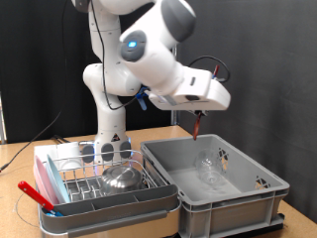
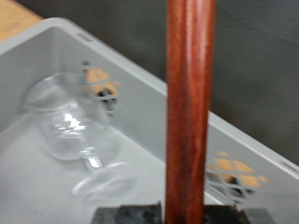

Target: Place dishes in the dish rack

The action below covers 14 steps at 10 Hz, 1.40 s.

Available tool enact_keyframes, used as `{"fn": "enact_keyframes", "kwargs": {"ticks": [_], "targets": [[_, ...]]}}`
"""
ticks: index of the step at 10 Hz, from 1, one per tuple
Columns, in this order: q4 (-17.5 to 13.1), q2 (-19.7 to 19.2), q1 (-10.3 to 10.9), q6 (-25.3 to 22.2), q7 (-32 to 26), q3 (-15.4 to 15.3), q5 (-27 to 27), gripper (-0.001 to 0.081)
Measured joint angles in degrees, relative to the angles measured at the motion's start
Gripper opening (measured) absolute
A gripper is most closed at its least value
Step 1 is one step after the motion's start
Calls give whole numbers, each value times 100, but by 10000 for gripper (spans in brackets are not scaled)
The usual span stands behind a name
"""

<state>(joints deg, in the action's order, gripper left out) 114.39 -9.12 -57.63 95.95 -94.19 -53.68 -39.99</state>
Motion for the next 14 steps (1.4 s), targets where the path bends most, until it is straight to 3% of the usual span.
{"fn": "enact_keyframes", "kwargs": {"ticks": [3,5,8,11,14], "targets": [[-130,-109,-321,-162,192,273,-466,77],[-278,-319,-324,-82,544,454,-180,77],[-277,-369,-349,-70,542,467,-517,77],[-648,-998,-355,58,792,661,-672,77],[-1169,-1754,-258,-159,995,762,-316,77]]}}
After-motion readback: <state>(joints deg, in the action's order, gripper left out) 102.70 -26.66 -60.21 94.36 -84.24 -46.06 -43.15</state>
